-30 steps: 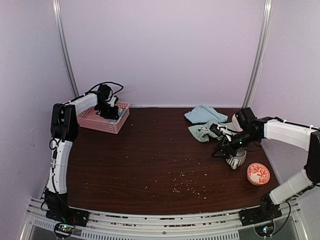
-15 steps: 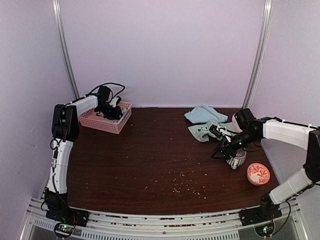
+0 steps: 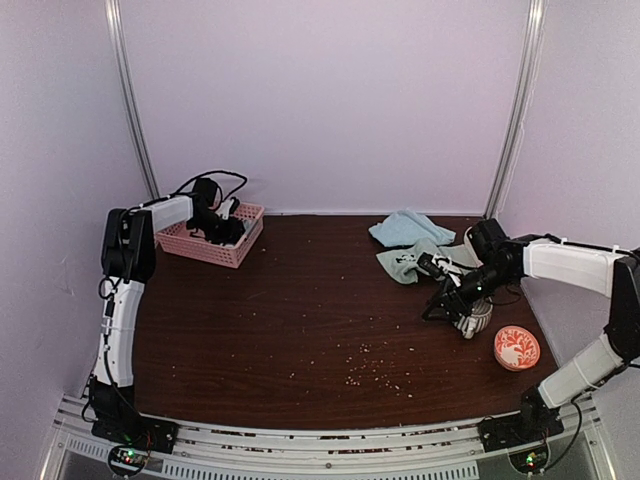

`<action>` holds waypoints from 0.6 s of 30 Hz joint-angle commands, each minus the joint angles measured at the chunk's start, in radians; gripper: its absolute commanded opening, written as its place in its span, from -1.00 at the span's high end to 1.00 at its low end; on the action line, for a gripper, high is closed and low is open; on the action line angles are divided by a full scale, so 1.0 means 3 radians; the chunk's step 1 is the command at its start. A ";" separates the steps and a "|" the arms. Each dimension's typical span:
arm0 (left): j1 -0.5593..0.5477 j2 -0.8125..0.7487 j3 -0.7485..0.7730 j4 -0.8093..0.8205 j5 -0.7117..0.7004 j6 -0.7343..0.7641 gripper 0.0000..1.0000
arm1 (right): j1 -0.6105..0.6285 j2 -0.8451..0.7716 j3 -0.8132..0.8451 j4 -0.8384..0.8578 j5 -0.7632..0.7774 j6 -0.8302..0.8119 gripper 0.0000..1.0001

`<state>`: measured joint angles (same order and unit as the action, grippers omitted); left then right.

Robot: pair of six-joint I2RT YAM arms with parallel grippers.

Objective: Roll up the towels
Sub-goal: Place the towel in the bin.

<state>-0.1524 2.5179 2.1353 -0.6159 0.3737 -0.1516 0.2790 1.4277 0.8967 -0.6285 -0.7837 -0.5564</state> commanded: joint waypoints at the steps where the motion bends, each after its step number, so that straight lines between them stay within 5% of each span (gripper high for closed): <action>1: 0.0023 -0.0285 -0.0112 0.0125 -0.0198 0.0101 -0.17 | -0.0005 0.0030 0.0077 -0.0057 0.0043 -0.0063 0.02; 18: 0.0026 -0.0550 -0.0275 0.0213 -0.0029 0.0162 -0.41 | 0.0000 0.0129 0.0115 -0.0103 0.0037 -0.0103 0.02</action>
<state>-0.1513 2.4062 2.0689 -0.5797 0.3439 -0.1196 0.2790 1.4544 0.9085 -0.6441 -0.7834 -0.5770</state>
